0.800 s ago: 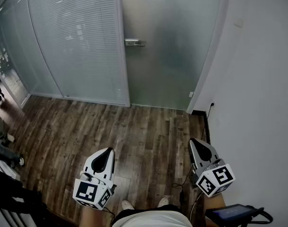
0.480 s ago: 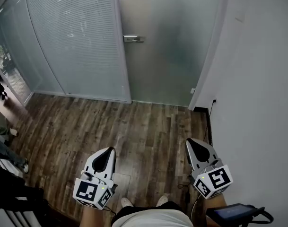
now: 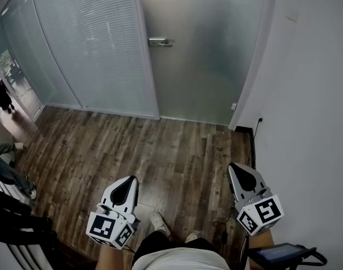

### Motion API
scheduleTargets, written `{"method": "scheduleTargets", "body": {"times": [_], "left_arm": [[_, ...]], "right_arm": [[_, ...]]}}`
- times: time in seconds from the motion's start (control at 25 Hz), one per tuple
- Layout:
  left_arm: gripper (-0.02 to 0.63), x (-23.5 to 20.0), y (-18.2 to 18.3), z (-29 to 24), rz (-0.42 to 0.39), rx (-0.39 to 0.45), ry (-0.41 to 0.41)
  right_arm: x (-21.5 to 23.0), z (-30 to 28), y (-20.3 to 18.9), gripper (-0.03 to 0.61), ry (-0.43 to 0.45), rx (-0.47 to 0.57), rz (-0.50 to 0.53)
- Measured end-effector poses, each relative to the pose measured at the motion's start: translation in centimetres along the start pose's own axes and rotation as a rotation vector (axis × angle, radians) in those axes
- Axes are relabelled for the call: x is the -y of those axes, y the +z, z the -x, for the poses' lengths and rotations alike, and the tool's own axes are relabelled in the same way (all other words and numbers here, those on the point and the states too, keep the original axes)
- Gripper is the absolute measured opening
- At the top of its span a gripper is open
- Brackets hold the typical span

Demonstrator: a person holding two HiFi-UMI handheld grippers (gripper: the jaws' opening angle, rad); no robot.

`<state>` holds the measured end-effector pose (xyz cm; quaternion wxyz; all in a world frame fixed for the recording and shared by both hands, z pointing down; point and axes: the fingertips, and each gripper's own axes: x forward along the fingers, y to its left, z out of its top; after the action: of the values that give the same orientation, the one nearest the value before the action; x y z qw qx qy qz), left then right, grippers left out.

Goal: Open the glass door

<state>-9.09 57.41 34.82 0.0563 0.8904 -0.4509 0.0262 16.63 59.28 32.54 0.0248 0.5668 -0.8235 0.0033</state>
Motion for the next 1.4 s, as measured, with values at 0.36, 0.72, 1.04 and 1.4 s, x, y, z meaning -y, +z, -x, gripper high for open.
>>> {"method": "scheduleTargets", "body": {"times": [0.36, 0.72, 1.04, 1.4], "left_arm": [[0.0, -3.9, 0.4, -7.1, 0.07, 0.027, -0.061], [0.0, -13.7, 1.6, -12.9, 0.036, 0.039, -0.073], [0.0, -20.4, 3.1, -15.6, 0.043, 0.08, -0.113], [0.0, -24.5, 3.7, -20.8, 0.017, 0.056, -0.11]], "right_arm": [[1.8, -4.9, 0.0, 0.002, 0.0, -0.023, 0.026], [2.3, -16.4, 1.6, 0.002, -0.056, -0.019, 0.016], [1.0, -24.0, 1.3, 0.002, -0.049, -0.03, -0.024], [2.2, -31.2, 1.0, 0.002, -0.015, -0.039, -0.009]]}}
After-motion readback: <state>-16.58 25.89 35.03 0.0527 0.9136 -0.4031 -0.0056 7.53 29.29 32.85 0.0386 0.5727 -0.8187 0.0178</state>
